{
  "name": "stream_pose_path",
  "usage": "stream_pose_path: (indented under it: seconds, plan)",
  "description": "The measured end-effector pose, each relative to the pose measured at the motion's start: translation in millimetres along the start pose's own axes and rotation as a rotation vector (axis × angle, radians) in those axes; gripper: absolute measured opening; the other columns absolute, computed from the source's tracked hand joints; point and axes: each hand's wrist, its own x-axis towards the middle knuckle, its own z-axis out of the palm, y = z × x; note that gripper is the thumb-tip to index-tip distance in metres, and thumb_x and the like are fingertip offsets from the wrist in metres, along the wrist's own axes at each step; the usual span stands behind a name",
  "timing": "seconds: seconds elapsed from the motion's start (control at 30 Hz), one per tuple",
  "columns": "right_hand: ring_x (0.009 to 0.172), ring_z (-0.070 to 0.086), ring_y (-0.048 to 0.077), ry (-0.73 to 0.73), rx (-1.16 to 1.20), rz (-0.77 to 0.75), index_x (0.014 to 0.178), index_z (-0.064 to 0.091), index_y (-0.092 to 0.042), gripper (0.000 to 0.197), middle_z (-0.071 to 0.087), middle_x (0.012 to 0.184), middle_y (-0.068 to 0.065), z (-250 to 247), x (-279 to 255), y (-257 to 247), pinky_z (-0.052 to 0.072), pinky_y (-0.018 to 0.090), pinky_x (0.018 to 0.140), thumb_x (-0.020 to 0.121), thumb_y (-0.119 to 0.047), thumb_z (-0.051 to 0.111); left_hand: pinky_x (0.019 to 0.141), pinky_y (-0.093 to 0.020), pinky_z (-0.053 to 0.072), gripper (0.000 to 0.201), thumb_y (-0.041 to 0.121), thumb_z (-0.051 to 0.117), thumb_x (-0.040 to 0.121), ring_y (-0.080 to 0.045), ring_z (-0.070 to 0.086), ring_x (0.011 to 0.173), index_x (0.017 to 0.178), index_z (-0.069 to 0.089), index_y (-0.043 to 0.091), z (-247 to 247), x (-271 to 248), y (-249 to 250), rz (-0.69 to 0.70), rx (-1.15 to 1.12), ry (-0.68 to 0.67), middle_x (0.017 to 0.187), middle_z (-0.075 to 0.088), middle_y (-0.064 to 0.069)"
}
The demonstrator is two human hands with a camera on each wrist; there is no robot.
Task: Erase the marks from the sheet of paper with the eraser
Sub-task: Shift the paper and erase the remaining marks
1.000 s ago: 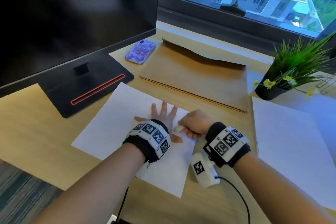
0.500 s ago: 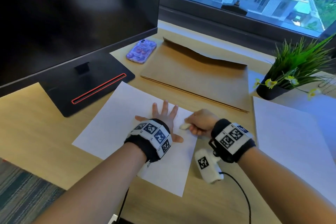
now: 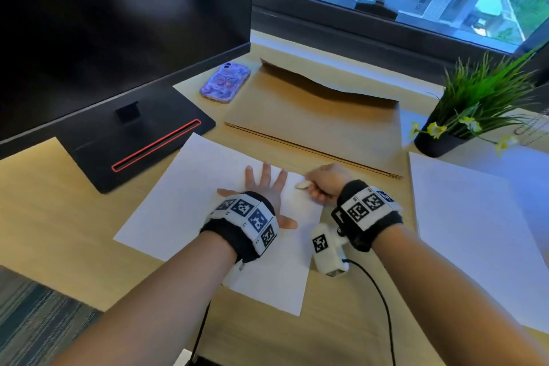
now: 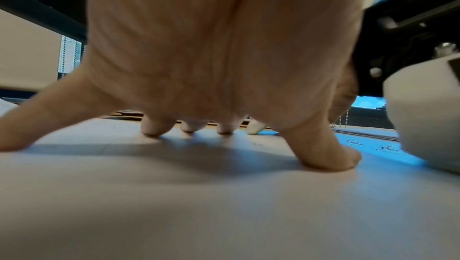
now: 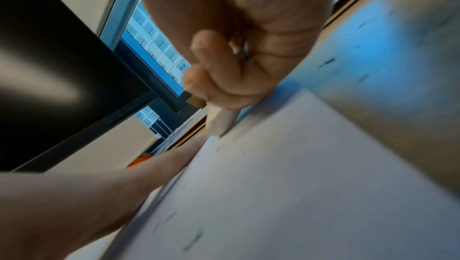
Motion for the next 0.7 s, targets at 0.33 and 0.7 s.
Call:
stream_pose_path:
  seconds: [0.33, 0.7]
  plan:
    - [0.048, 0.053, 0.013, 0.101, 0.769, -0.188, 0.111, 0.054, -0.002, 0.02, 0.055, 0.071, 0.006, -11, 6, 29, 0.039, 0.017, 0.037, 0.099, -0.016, 0.047, 0.115, -0.05, 0.018, 0.094, 0.053, 0.055, 0.087, -0.026, 0.005, 0.146, 0.151, -0.008, 0.023, -21, 1, -21, 0.156, -0.118, 0.1, 0.159, -0.01, -0.003]
    - [0.087, 0.064, 0.024, -0.526, 1.041, -0.025, 0.094, 0.058, -0.01, 0.019, 0.065, 0.101, 0.015, 65, -39, 37, 0.056, 0.03, 0.075, 0.092, -0.029, 0.056, 0.113, -0.056, 0.018, 0.117, 0.038, 0.075, 0.077, -0.039, -0.01, 0.143, 0.148, -0.017, 0.027, -27, 2, -65, 0.046, 0.224, -0.029, 0.156, -0.023, -0.004]
